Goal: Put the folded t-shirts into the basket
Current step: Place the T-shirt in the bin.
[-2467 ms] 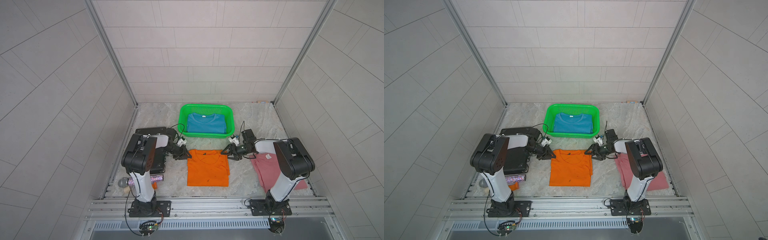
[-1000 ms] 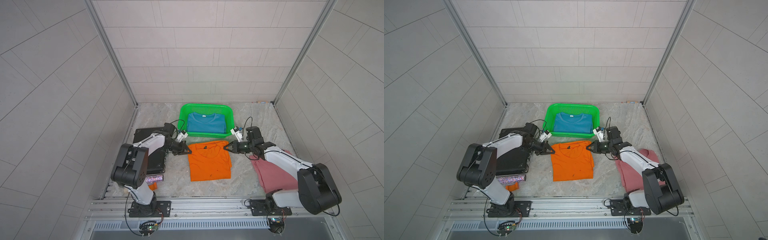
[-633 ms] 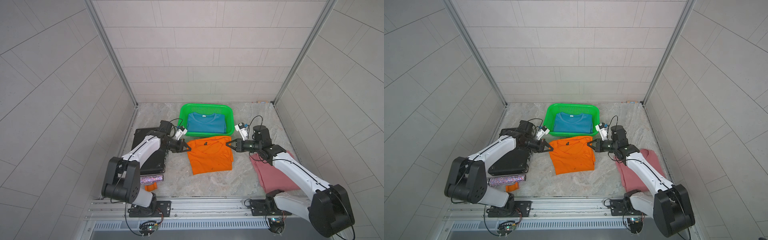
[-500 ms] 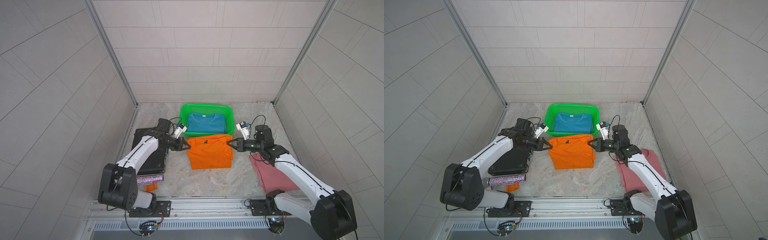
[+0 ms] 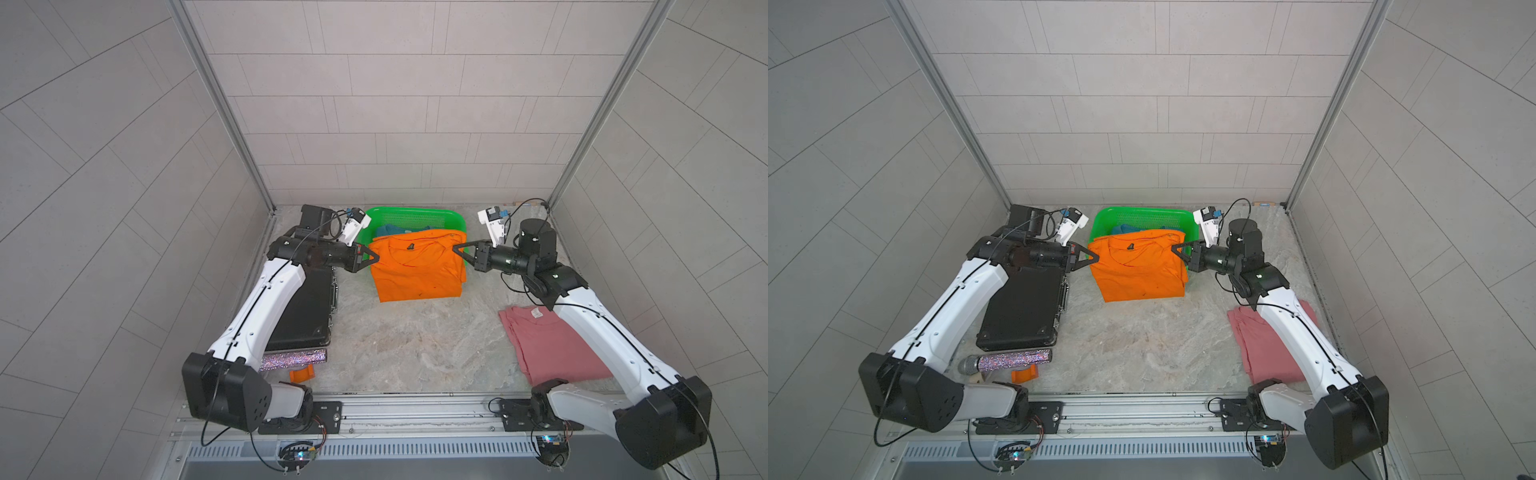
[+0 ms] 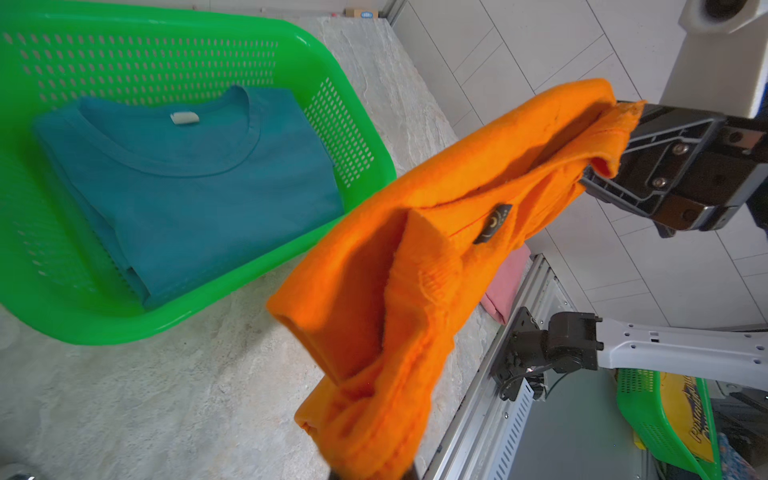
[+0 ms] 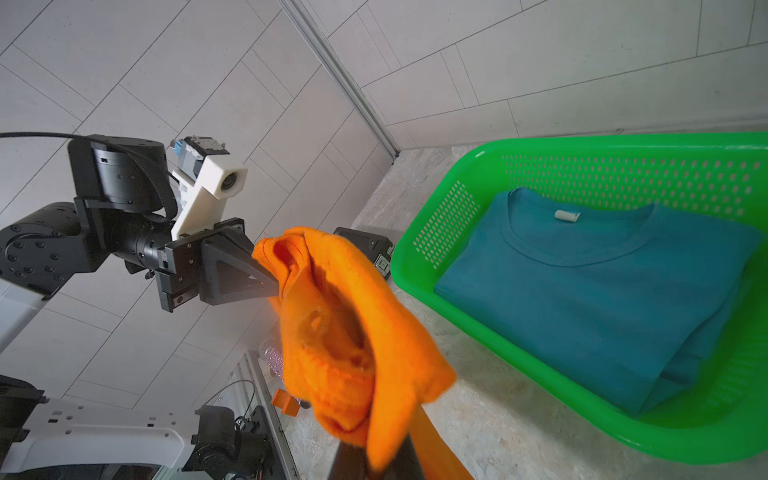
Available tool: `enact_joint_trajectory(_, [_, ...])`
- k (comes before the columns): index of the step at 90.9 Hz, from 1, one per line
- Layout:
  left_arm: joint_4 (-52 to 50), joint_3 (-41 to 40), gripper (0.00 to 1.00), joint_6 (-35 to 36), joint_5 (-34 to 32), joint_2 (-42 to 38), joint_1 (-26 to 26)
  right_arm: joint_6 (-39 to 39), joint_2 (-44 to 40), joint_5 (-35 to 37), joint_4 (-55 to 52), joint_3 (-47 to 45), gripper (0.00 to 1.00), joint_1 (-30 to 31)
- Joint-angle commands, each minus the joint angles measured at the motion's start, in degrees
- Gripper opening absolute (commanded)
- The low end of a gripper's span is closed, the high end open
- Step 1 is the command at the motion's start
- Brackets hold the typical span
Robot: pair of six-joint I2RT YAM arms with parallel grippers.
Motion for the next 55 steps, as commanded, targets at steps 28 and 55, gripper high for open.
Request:
enact_joint_trajectory(28, [4.7, 13.3, 0.00, -0.2, -6.6, 11.5, 0.3, 2.0, 14.4, 2.7, 5.1, 11.9, 0.00, -1.2])
enact_joint_trajectory(55, [0.9, 24.0, 0.00, 1.1, -9.4, 22.4, 0.4, 5.5, 22.5, 1.4, 8.5, 15.9, 0.00, -3.4])
